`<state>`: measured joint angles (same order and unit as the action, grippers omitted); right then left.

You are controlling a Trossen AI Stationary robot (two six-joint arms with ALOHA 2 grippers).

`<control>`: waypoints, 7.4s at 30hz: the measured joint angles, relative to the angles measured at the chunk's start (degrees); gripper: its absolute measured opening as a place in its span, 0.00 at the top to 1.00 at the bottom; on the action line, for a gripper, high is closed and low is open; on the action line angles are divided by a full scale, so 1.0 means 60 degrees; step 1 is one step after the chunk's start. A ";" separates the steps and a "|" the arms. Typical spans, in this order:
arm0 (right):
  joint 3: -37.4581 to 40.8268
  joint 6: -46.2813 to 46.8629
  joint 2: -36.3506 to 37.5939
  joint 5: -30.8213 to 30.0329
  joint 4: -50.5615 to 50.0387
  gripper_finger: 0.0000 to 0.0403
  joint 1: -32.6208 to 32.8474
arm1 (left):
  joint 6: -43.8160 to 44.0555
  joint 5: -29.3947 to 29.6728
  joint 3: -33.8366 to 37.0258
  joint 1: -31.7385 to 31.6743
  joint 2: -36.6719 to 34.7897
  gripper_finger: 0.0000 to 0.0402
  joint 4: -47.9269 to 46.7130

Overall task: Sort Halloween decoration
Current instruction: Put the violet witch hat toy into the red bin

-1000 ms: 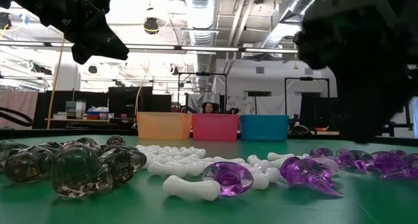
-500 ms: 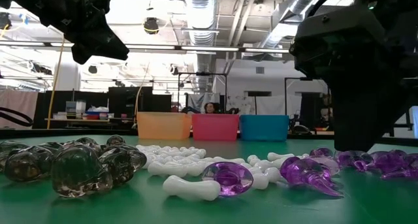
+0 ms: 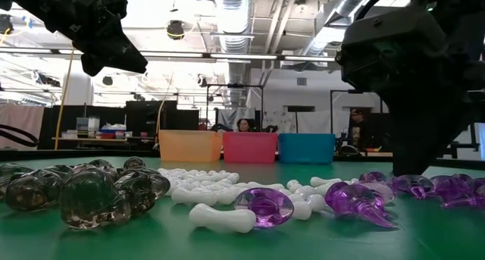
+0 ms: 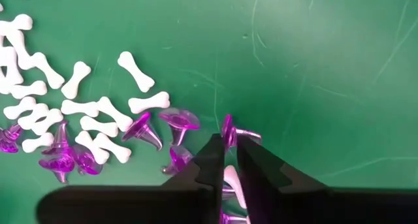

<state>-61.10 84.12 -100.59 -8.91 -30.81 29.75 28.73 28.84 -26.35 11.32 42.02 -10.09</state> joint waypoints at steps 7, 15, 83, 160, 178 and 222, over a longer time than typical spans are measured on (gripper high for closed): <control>0.0000 -0.0372 0.0008 0.0001 0.0043 0.96 -0.0055 | 0.0000 0.0004 0.0000 0.0002 0.0000 0.80 0.0002; -0.0725 -0.1867 0.0024 0.0005 -0.0606 0.96 -0.0768 | 0.0000 0.0007 0.0000 -0.0002 -0.0002 0.80 0.0006; -0.1335 -0.3248 -0.0937 0.0493 -0.1500 0.95 -0.0925 | -0.0004 0.0175 0.0000 -0.0002 -0.0004 0.75 -0.0160; -0.1870 -0.7494 -0.0468 0.1691 -0.1393 0.46 -0.1226 | 0.0084 -0.0251 0.0000 -0.0005 0.0000 0.75 -0.0357; -0.0902 -0.7950 -0.0471 0.1707 -0.0224 0.47 -0.1066 | 0.0255 -0.0240 0.0000 -0.0005 0.0000 0.75 -0.0426; -0.1366 -0.8457 -0.0941 0.1455 -0.0498 0.96 -0.1125 | 0.0401 -0.0005 0.0000 -0.0009 0.0000 0.75 -0.0419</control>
<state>-69.30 33.38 -106.24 -0.19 -33.79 23.00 31.14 28.81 -26.35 11.27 42.02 -12.60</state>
